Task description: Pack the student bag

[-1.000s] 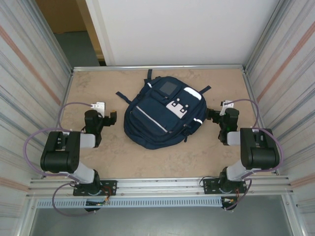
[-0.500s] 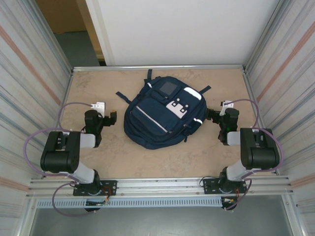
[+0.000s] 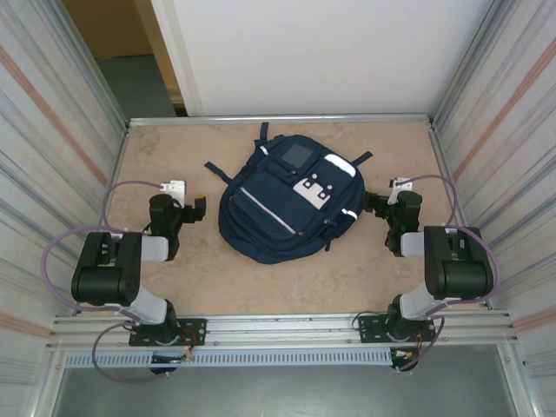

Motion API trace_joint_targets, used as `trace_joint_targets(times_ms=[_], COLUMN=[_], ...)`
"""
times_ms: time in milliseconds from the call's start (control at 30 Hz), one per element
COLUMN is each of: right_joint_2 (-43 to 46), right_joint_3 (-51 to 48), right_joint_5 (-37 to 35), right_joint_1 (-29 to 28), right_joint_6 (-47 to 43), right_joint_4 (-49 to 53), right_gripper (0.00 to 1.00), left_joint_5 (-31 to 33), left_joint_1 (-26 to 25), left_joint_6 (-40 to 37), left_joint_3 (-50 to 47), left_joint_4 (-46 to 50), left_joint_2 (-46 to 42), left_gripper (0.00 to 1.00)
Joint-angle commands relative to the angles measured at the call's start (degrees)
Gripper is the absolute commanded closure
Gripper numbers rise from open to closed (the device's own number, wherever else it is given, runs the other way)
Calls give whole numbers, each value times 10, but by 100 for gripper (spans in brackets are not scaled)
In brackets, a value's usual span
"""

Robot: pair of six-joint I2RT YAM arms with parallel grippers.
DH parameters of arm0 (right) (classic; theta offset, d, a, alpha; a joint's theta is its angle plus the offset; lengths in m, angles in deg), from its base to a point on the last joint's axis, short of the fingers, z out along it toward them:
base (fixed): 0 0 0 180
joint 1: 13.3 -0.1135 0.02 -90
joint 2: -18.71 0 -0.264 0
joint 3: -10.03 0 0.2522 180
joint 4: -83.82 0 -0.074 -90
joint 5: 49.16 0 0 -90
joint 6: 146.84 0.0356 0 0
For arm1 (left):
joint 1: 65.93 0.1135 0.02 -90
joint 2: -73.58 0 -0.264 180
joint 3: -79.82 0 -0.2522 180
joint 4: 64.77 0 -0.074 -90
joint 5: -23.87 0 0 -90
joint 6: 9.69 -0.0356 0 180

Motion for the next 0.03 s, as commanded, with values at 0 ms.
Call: trace_joint_targets(times_ms=[0], right_joint_2=[-2], right_joint_3=[10], right_joint_5=[-2], right_joint_1=[0], right_joint_6=[-5], right_joint_4=[2], right_gripper=[1], left_joint_5=[9], left_joint_1=[-3], left_joint_6=[6], left_joint_3=[7], left_joint_4=[-4], left_joint_2=[-10], left_gripper=[1])
